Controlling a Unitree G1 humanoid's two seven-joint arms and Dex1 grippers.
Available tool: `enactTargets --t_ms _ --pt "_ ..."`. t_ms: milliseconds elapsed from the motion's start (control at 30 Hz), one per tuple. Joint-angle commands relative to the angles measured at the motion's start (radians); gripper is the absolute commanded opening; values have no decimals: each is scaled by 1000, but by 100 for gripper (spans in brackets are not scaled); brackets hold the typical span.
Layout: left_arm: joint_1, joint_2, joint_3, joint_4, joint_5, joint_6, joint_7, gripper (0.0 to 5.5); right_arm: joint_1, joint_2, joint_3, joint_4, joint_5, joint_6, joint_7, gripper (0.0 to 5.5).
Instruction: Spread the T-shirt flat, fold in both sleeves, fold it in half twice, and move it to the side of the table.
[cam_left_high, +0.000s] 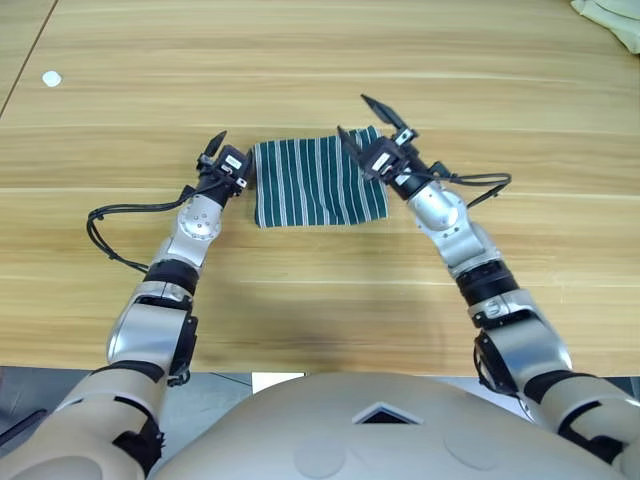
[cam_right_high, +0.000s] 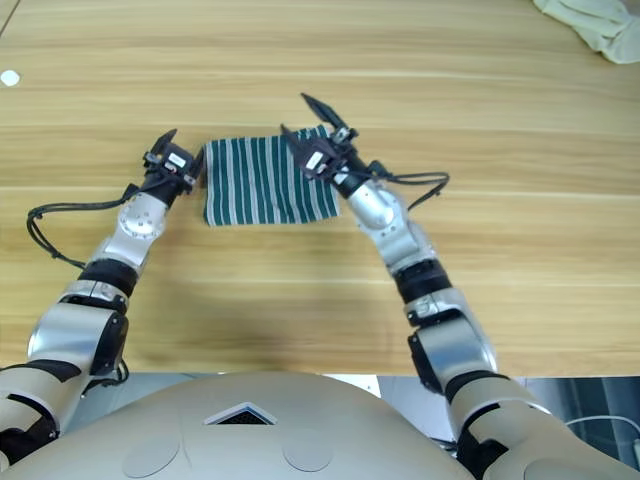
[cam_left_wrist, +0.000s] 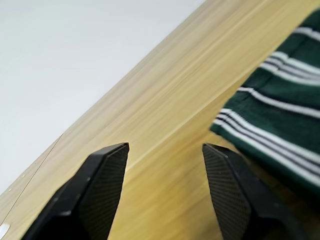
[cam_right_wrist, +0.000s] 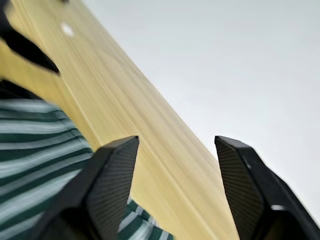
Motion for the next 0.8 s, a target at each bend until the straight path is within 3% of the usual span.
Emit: enactTargets --t_ms 33,200,300,400,633,800 --pt "40 0 28 -1 -46 -57 -38 272 105 4 3 -150 41 67 51 278" --pt "20 -10 38 5 -71 -113 -98 272 55 127 67 -113 92 176 123 278" --pt "36 20 129 4 -132 -97 -43 272 -143 251 12 256 163 277 151 278" --pt "92 17 193 -55 -180 -100 -1 272 -277 280 -67 522 230 362 206 278" --pt "118 63 315 -205 -239 -75 73 272 -315 188 -113 871 209 394 273 278" --pt "187 14 321 -292 -262 -67 53 272 -338 23 -285 982 279 478 -38 278"
